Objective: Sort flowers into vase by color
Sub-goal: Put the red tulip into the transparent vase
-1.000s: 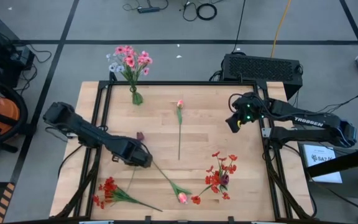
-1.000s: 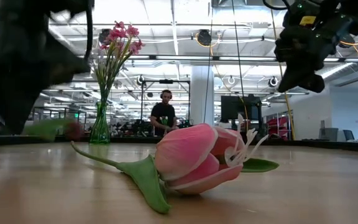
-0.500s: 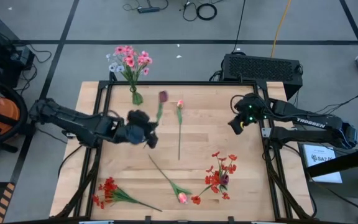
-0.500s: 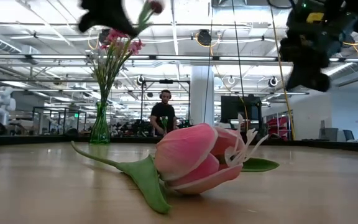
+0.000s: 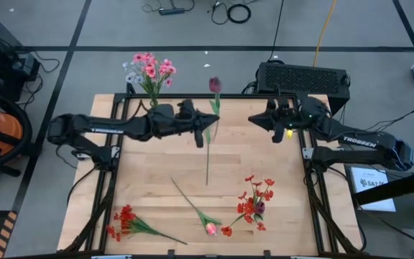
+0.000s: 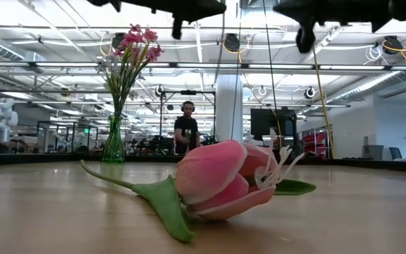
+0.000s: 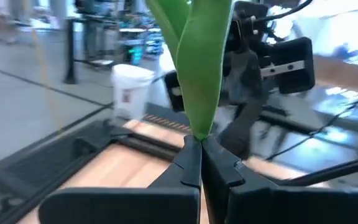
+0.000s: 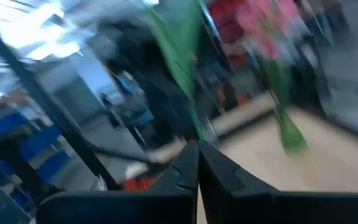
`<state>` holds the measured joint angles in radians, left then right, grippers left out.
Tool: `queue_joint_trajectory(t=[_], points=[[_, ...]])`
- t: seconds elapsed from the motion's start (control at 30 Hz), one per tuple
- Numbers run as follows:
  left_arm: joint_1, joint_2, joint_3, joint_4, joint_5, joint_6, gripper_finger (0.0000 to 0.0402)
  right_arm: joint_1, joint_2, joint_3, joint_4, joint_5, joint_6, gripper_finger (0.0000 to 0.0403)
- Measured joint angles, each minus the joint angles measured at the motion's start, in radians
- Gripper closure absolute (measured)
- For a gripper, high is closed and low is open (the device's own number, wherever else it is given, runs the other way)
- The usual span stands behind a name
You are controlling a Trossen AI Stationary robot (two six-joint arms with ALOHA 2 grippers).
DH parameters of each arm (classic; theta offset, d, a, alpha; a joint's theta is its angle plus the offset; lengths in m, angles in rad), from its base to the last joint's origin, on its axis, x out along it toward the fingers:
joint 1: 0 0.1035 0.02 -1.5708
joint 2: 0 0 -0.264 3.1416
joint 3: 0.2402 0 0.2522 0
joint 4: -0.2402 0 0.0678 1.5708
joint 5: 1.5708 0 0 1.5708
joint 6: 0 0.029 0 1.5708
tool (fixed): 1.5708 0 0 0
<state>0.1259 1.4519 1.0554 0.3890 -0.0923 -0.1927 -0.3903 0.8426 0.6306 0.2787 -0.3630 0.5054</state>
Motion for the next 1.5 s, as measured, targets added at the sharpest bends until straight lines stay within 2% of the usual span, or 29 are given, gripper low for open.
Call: queue_joint_trajectory(t=[0.13,0.23,0.4,0.53,0.93,1.23,1.5], points=[[0.028,0.056,0.023,0.014,0.087,-0.007,0.0400,0.047,0.064,0.000,0.112,0.012,-0.057,0.0403],[0.039,0.097,0.050,0.012,0.129,-0.007,0.0400,0.064,0.112,0.000,0.113,0.100,-0.081,0.0403],[0.052,0.127,0.074,0.011,0.169,-0.002,0.0400,0.067,0.196,0.000,0.189,0.096,-0.077,0.0403],[0.066,0.131,0.077,0.001,0.185,0.022,0.0400,0.072,0.239,0.000,0.219,0.095,-0.109,0.0389],[0.083,0.131,0.077,-0.043,0.227,0.017,0.0400,0.072,0.265,0.000,0.252,0.108,-0.161,0.0305],[0.071,0.147,0.076,-0.096,0.255,0.015,0.0400,0.102,0.333,0.000,0.302,0.104,-0.159,0.0297],[0.055,0.164,0.078,-0.085,0.253,0.013,0.0400,0.111,0.337,0.000,0.325,0.103,-0.169,0.0298]])
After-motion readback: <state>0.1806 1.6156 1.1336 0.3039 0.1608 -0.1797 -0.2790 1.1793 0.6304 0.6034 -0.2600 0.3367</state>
